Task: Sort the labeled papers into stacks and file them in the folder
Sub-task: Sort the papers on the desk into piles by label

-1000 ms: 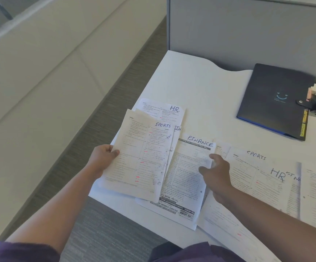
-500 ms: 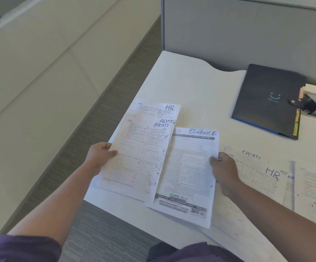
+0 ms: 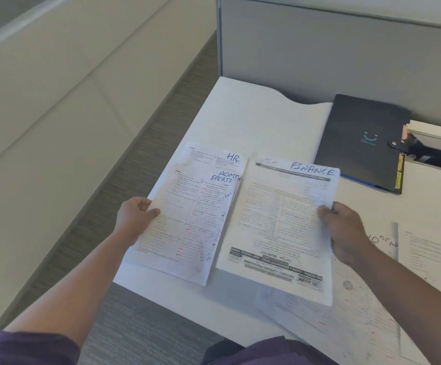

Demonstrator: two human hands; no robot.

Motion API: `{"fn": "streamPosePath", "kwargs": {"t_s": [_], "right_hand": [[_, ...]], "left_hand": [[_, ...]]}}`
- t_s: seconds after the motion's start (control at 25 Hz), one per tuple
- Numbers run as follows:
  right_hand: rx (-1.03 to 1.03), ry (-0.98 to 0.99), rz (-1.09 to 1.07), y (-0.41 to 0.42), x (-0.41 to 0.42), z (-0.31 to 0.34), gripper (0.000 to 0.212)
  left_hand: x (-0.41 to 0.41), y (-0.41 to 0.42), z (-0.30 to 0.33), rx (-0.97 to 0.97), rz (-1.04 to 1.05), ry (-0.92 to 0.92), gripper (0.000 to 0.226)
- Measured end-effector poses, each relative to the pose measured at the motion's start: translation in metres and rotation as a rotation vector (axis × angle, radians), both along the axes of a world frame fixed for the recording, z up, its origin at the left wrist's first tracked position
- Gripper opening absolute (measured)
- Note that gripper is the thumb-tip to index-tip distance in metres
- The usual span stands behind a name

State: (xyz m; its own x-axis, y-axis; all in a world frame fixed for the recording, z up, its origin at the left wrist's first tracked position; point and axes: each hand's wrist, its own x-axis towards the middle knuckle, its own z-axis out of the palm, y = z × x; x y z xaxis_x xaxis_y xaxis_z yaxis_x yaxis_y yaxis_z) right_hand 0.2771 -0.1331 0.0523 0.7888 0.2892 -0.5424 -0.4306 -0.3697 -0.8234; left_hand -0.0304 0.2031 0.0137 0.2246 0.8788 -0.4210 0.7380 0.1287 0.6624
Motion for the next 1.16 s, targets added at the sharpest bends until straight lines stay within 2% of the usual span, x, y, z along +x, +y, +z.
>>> {"fn": "streamPosePath", "kwargs": {"t_s": [0.08, 0.12, 0.16, 0.2, 0.24, 0.28, 0.32, 0.36, 0.48, 0.76, 0.88, 1.0, 1.08, 1.16], "right_hand": [[0.044, 0.116, 0.050, 0.014, -0.023, -0.005, 0.016], [0.053, 0.157, 0.070, 0.022, -0.034, -0.007, 0.016], [0.062, 0.193, 0.091, 0.030, -0.045, -0.008, 0.017], [0.079, 0.230, 0.117, 0.039, -0.056, -0.010, 0.018], [0.104, 0.267, 0.149, 0.048, -0.067, -0.012, 0.018], [0.134, 0.299, 0.184, 0.057, -0.077, -0.014, 0.019], [0.162, 0.322, 0.222, 0.065, -0.086, -0.016, 0.020], [0.181, 0.329, 0.258, 0.070, -0.093, -0.018, 0.019], [0.169, 0.273, 0.286, 0.069, -0.098, -0.024, 0.023], [0.073, 0.208, 0.178, 0.023, -0.071, -0.033, 0.023], [0.076, 0.199, 0.149, 0.006, -0.066, -0.029, 0.022], [0.079, 0.180, 0.124, -0.018, -0.061, -0.024, 0.022], [0.075, 0.157, 0.090, -0.043, -0.054, -0.020, 0.021], [0.060, 0.133, 0.033, -0.070, -0.046, -0.019, 0.019]], "left_hand": [[0.002, -0.012, 0.008, 0.258, -0.064, 0.020, 0.040], [0.005, -0.020, 0.015, 0.249, -0.129, -0.031, 0.048], [0.011, -0.028, 0.024, 0.079, -0.177, -0.132, 0.057], [0.017, -0.035, 0.031, -0.183, -0.201, -0.236, 0.064], [0.020, -0.039, 0.032, -0.395, -0.222, -0.276, 0.063], [0.021, -0.040, 0.031, -0.491, -0.241, -0.303, 0.053], [0.020, -0.038, 0.026, -0.452, -0.235, -0.262, 0.041], [0.017, -0.034, 0.021, -0.330, -0.206, -0.183, 0.034], [-0.002, -0.015, 0.005, -0.005, -0.119, 0.003, 0.027], [-0.019, 0.007, -0.015, 0.108, -0.126, 0.110, 0.011], [-0.011, 0.001, -0.009, 0.132, -0.132, 0.169, 0.024], [-0.003, -0.020, 0.006, 0.323, -0.219, 0.297, 0.043], [0.012, -0.051, 0.014, 0.438, -0.320, 0.219, 0.046], [0.038, -0.092, 0.019, 0.387, -0.448, 0.072, 0.045]]}}
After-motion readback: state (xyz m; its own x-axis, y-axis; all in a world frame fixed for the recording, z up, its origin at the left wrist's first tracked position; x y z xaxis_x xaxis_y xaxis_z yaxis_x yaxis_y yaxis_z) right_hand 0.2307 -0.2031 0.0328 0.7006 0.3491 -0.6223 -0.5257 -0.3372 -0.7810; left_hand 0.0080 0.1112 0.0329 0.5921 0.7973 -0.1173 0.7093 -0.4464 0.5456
